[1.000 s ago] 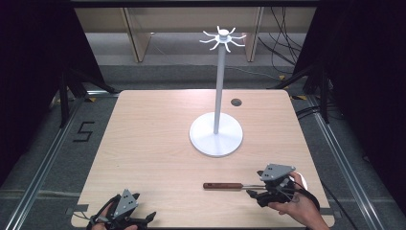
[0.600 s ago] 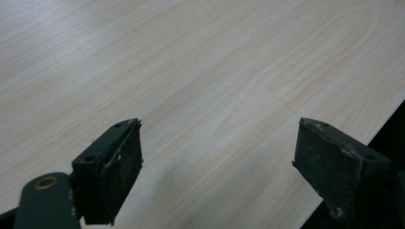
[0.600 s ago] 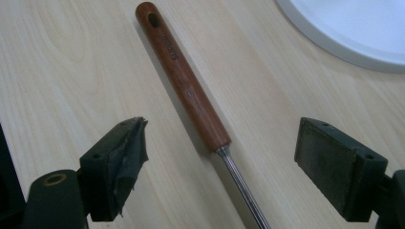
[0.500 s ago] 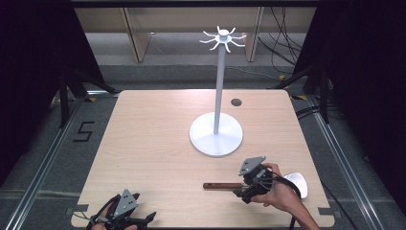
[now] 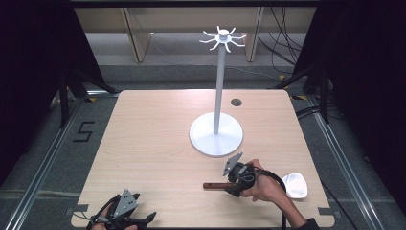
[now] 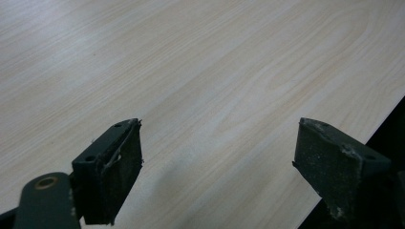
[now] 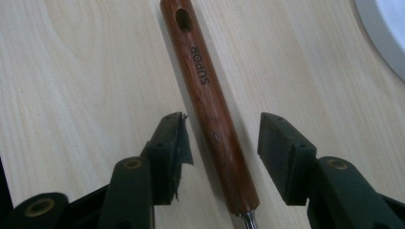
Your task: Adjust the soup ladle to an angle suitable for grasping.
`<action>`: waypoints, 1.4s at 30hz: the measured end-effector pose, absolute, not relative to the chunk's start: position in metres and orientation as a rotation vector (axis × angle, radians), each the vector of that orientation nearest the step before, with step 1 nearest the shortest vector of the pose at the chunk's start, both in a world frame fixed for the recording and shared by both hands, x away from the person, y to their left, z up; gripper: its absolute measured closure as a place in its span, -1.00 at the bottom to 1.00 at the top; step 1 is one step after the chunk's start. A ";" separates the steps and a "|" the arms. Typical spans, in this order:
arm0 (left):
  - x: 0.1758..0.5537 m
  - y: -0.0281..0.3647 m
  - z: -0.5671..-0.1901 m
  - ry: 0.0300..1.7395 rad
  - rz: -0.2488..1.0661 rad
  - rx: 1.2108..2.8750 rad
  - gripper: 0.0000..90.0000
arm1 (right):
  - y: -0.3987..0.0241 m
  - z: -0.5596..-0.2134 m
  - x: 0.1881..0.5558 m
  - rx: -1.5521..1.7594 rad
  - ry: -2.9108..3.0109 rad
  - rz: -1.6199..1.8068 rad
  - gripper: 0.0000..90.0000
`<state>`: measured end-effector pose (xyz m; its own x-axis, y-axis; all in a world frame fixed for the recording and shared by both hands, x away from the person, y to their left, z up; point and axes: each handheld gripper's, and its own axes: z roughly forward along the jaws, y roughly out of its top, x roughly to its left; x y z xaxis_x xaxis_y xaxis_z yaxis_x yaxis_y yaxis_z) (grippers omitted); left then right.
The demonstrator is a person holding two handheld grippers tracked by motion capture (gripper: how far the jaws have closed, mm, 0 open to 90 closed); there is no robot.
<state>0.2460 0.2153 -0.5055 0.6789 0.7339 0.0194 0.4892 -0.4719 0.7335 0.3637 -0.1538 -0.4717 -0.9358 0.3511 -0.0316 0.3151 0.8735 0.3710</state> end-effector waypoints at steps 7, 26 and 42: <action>0.247 0.215 -0.506 0.944 0.442 2.137 -0.65 | -0.143 -0.476 0.370 0.468 2.997 0.478 0.31; 0.247 0.217 -0.503 0.896 0.465 2.197 -0.65 | -0.128 -0.475 0.373 0.324 3.033 0.246 0.57; 0.246 0.215 -0.505 0.946 0.450 2.138 -0.65 | -0.140 -0.449 0.376 0.378 2.984 0.458 0.65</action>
<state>0.2460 0.2150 -0.5052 0.6661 0.7456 0.0186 0.4851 -0.4520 0.7486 0.3764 -0.1398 -0.4488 -0.9644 0.2577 -0.0597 0.2280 0.9242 0.3065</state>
